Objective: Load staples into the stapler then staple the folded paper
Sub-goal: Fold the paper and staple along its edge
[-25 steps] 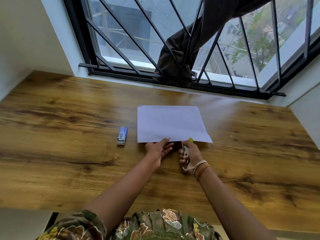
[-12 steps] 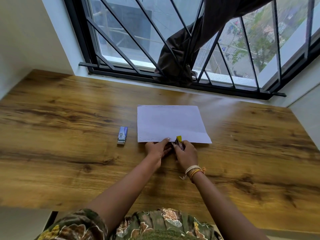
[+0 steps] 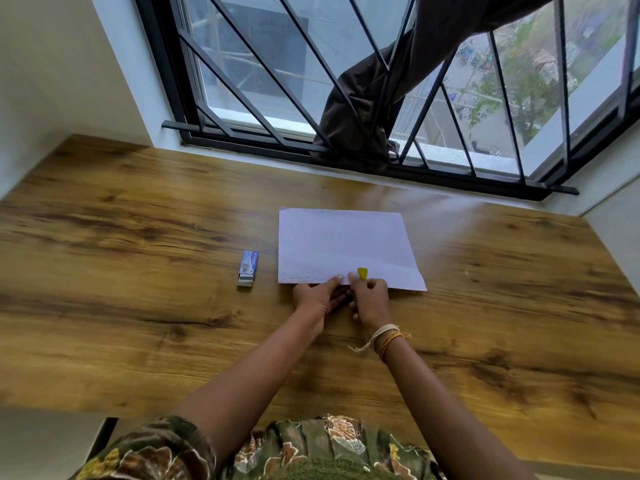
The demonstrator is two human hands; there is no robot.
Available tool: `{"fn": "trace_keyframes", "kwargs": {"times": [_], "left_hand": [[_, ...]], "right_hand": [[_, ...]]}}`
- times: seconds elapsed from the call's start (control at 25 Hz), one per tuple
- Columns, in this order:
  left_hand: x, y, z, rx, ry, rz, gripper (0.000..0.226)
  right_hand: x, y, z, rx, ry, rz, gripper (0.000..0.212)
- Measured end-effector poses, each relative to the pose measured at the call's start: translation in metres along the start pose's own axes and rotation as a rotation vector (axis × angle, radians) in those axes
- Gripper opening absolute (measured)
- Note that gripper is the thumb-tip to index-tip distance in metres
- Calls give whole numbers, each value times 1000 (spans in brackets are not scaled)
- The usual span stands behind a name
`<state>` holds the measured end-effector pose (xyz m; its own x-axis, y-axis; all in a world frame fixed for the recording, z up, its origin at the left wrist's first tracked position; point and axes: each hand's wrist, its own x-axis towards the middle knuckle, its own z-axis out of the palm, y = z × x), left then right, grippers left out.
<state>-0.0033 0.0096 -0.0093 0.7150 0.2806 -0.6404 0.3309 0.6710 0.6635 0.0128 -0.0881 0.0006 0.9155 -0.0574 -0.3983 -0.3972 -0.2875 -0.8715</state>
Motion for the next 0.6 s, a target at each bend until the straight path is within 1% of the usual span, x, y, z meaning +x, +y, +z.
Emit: {"fn": "trace_keyframes", "kwargs": {"times": [0.04, 0.12, 0.24, 0.32, 0.4, 0.48, 0.56, 0.6], "left_hand": [[-1, 0, 0, -9, -3, -2, 32], [0, 0, 0, -8, -14, -1, 38], [0, -1, -4, -15, -70, -11, 47], [-1, -1, -6, -9, -88, -11, 42], [-1, -1, -7, -1, -107, -8, 30], [-1, 0, -8, 21, -114, -16, 25], [1, -1, -8, 33, -111, -14, 26], [1, -2, -8, 30, -99, -5, 26]], "right_hand": [[2, -2, 0, 68, 10, 32, 58], [4, -7, -1, 137, 40, 98, 60], [2, -8, 0, 219, 78, 185, 54], [-1, -7, 2, 335, 59, 264, 50], [-4, -9, 0, 479, -50, 342, 49], [-5, -12, -7, 598, -240, 383, 48], [-2, -11, -14, 626, -362, 391, 46], [0, -9, -16, 617, -377, 394, 46]]}}
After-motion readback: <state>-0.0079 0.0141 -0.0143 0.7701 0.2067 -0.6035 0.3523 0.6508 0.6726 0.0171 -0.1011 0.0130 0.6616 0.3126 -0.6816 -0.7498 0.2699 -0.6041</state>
